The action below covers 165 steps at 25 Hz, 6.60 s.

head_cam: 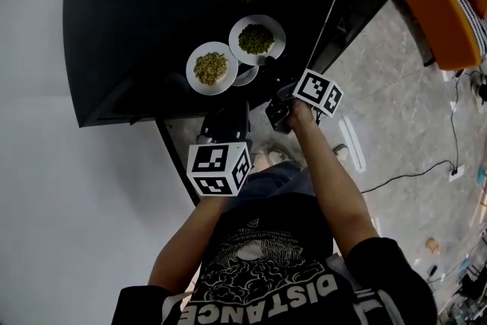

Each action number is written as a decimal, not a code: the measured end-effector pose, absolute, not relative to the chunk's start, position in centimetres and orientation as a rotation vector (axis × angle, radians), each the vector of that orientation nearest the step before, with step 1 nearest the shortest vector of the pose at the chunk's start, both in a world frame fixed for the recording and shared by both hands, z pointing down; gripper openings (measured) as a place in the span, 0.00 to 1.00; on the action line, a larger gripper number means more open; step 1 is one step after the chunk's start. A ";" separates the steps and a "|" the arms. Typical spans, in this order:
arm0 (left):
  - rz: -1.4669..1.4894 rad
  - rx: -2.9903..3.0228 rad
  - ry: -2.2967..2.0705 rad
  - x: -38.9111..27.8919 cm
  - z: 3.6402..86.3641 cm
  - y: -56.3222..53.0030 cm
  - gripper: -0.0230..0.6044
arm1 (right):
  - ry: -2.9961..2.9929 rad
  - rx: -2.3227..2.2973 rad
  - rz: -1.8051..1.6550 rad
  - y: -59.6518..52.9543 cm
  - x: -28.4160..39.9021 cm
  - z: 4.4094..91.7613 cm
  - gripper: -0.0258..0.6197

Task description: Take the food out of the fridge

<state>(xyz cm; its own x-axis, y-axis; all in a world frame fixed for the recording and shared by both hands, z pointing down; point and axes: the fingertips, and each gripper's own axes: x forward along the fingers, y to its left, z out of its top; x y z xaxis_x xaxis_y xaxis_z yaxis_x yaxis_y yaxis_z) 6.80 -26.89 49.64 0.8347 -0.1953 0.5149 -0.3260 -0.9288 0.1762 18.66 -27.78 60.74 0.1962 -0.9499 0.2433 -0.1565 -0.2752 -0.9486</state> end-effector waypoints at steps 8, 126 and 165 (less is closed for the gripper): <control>0.715 2.744 -0.437 6.0 49.8 -28.1 0.04 | 0.954 -1.484 -1.203 -29.3 19.1 61.7 0.17; 0.373 2.820 -0.520 -1.5 36.3 -19.1 0.04 | 2.002 -2.209 -0.719 -16.2 1.5 35.4 0.09; 0.397 2.740 -0.649 -6.1 47.9 -32.1 0.04 | 1.168 -1.461 -1.268 -35.2 6.3 62.1 0.25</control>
<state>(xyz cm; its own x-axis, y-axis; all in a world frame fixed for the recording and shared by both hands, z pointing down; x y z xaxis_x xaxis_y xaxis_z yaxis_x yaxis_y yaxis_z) -6.13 -32.12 47.91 0.8600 -0.3893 0.3300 -0.4712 -0.8541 0.2204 6.30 -35.25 62.11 0.0477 -0.9798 0.1941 -0.1135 -0.1984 -0.9735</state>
